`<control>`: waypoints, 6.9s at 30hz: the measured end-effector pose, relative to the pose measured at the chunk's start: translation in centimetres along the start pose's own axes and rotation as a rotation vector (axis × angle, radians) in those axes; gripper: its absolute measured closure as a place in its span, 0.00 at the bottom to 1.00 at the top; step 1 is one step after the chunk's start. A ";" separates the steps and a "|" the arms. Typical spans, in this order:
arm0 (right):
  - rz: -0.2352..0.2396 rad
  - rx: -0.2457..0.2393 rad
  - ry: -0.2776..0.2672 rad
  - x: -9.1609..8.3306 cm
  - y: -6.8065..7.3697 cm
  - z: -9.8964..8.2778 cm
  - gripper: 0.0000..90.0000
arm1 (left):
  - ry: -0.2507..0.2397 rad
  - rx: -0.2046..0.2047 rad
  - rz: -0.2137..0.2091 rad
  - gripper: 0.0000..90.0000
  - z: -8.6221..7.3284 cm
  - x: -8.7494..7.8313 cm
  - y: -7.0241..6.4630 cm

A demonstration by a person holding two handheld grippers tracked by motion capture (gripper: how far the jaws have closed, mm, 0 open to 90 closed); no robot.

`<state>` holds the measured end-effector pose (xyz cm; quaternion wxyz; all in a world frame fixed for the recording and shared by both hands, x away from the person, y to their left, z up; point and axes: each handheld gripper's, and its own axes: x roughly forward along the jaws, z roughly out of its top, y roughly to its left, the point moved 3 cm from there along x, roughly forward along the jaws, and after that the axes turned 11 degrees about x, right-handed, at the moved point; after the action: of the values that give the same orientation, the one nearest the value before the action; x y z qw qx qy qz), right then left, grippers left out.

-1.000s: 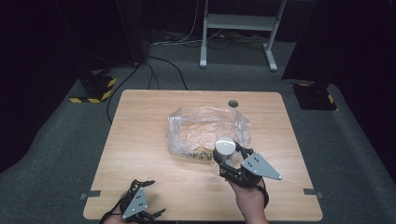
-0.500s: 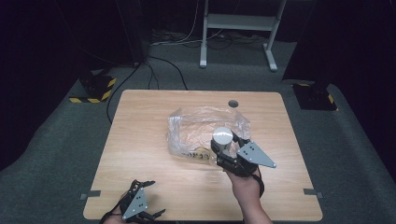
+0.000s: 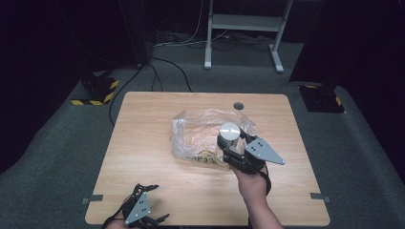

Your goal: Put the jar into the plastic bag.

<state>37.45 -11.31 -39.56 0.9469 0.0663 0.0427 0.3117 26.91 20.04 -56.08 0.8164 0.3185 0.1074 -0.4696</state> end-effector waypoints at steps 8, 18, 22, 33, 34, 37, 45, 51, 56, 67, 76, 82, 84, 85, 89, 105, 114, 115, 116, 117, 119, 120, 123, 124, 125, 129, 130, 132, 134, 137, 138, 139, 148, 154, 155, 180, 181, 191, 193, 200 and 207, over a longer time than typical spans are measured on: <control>-0.016 0.007 -0.006 1.0 -0.5 0.6 0.36 | -0.004 -0.001 0.001 0.02 0.0 0.0 0.0; -0.038 0.033 0.014 3.1 -1.5 0.1 0.36 | -0.008 -0.002 0.001 0.02 0.0 -0.1 0.0; -0.052 0.031 0.022 4.1 -1.8 -0.2 0.36 | -0.013 -0.006 0.004 0.02 0.0 -0.1 0.1; -0.066 0.051 0.011 5.9 -2.4 -1.1 0.36 | -0.020 -0.008 0.005 0.02 0.0 -0.2 0.1; -0.067 0.050 0.009 6.1 -2.4 -1.2 0.36 | -0.020 -0.008 0.005 0.02 -0.1 -0.2 0.1; -0.077 0.044 0.011 6.5 -2.5 -1.3 0.36 | -0.021 -0.008 0.005 0.02 -0.1 -0.2 0.1; -0.099 0.054 0.010 7.6 -2.9 -1.6 0.36 | -0.025 -0.012 0.005 0.02 -0.1 -0.2 0.1; -0.117 0.066 0.015 8.8 -3.4 -1.8 0.36 | -0.027 -0.010 0.006 0.02 -0.1 -0.2 0.1; -0.125 0.046 0.031 9.8 -3.7 -2.4 0.36 | -0.030 -0.011 0.006 0.02 -0.1 -0.3 0.1; -0.118 0.050 0.031 11.4 -3.8 -3.4 0.36 | -0.035 -0.014 0.003 0.02 -0.1 -0.3 0.1; -0.120 0.039 0.031 12.5 -3.6 -4.1 0.36 | -0.036 -0.012 0.002 0.02 -0.1 -0.3 0.1; -0.130 0.051 0.045 13.1 -3.8 -4.8 0.36 | -0.036 -0.011 0.001 0.02 -0.1 -0.3 0.1; -0.132 0.050 0.050 13.2 -3.8 -5.0 0.36 | -0.037 -0.012 0.002 0.02 -0.1 -0.3 0.1; -0.132 0.050 0.050 13.2 -3.8 -5.0 0.36 | -0.037 -0.012 0.002 0.02 -0.1 -0.3 0.1; -0.136 0.053 0.065 13.5 -4.0 -5.5 0.36 | -0.039 -0.013 0.003 0.02 -0.1 -0.4 0.1; -0.132 0.072 0.087 13.7 -4.6 -6.1 0.36 | -0.040 -0.014 0.001 0.02 -0.1 -0.4 0.1; -0.124 0.068 0.123 13.4 -4.4 -5.9 0.36 | -0.036 -0.008 0.000 0.02 -0.1 -0.3 0.1; -0.126 0.069 0.125 13.4 -4.5 -5.9 0.36 | -0.036 -0.008 0.000 0.02 -0.1 -0.3 0.1; -0.126 0.070 0.126 13.4 -4.5 -5.9 0.36 | -0.036 -0.007 0.000 0.02 -0.1 -0.3 0.1; -0.126 0.071 0.131 13.4 -4.5 -5.9 0.36 | -0.036 -0.007 0.000 0.02 -0.1 -0.3 0.1; -0.127 0.072 0.140 13.4 -4.5 -5.8 0.36 | -0.034 -0.007 -0.001 0.02 -0.1 -0.3 0.1; -0.126 0.073 0.144 13.4 -4.5 -5.7 0.35 | -0.034 -0.007 -0.001 0.02 -0.1 -0.3 0.1; -0.126 0.073 0.154 13.5 -4.5 -5.7 0.35 | -0.034 -0.006 -0.001 0.02 -0.1 -0.3 0.1; -0.127 0.073 0.156 13.5 -4.5 -5.6 0.35 | -0.034 -0.006 -0.001 0.02 -0.1 -0.3 0.1; -0.127 0.073 0.158 13.5 -4.5 -5.6 0.35 | -0.035 -0.006 -0.001 0.02 -0.1 -0.3 0.1; -0.123 0.073 0.168 13.6 -4.4 -5.6 0.31 | -0.036 -0.007 -0.002 0.02 -0.1 -0.3 0.1; -0.122 0.074 0.172 13.6 -4.4 -5.5 0.26 | -0.037 -0.008 -0.002 0.02 -0.1 -0.3 0.1; -0.122 0.075 0.176 13.6 -4.3 -5.5 0.20 | -0.037 -0.010 -0.003 0.02 -0.1 -0.3 0.1; -0.118 0.076 0.181 13.6 -4.2 -5.5 0.11 | -0.036 -0.012 -0.005 0.02 -0.1 -0.3 0.1; -0.118 0.071 0.179 13.5 -4.1 -5.4 0.04 | -0.036 -0.009 -0.006 0.02 -0.1 -0.3 0.1; -0.117 0.075 0.174 13.3 -4.0 -5.4 0.00 | -0.035 -0.006 -0.004 0.02 -0.1 -0.3 0.1; -0.120 0.076 0.170 13.2 -3.9 -5.3 0.00 | -0.035 -0.006 -0.003 0.02 -0.1 -0.3 0.0; -0.088 0.058 0.143 11.7 -3.2 -4.7 0.00 | -0.031 0.003 -0.005 0.02 0.0 -0.3 0.0; -0.062 0.052 0.142 10.4 -2.9 -4.5 0.00 | -0.036 -0.007 -0.003 0.02 -0.1 -0.3 0.1; -0.058 0.049 0.140 10.1 -2.8 -4.5 0.00 | -0.036 -0.009 -0.002 0.02 -0.1 -0.3 0.1; -0.042 0.003 0.162 4.3 -2.8 -6.2 0.00 | -0.042 -0.027 0.004 0.02 -0.1 -0.4 0.2; -0.042 0.003 0.162 4.3 -2.8 -6.2 0.00 | -0.042 -0.027 0.004 0.02 -0.1 -0.4 0.2; -0.045 -0.028 0.171 0.8 -2.3 -7.6 0.00 | -0.039 -0.026 0.006 0.02 -0.1 -0.4 0.2; -0.046 -0.040 0.174 0.1 -2.2 -7.9 0.00 | -0.040 -0.026 0.006 0.02 -0.1 -0.4 0.2; -0.052 -0.098 0.204 -2.5 -2.0 -8.8 0.00 | -0.040 -0.026 0.005 0.02 -0.1 -0.4 0.2; -0.086 -0.139 0.263 -5.4 -2.3 -10.4 0.00 | -0.038 -0.025 0.006 0.02 -0.1 -0.3 0.2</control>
<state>33.19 -15.35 -49.97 0.9478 -0.0426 0.1478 0.2792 26.90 20.42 -55.93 0.8238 0.2994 0.0966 -0.4716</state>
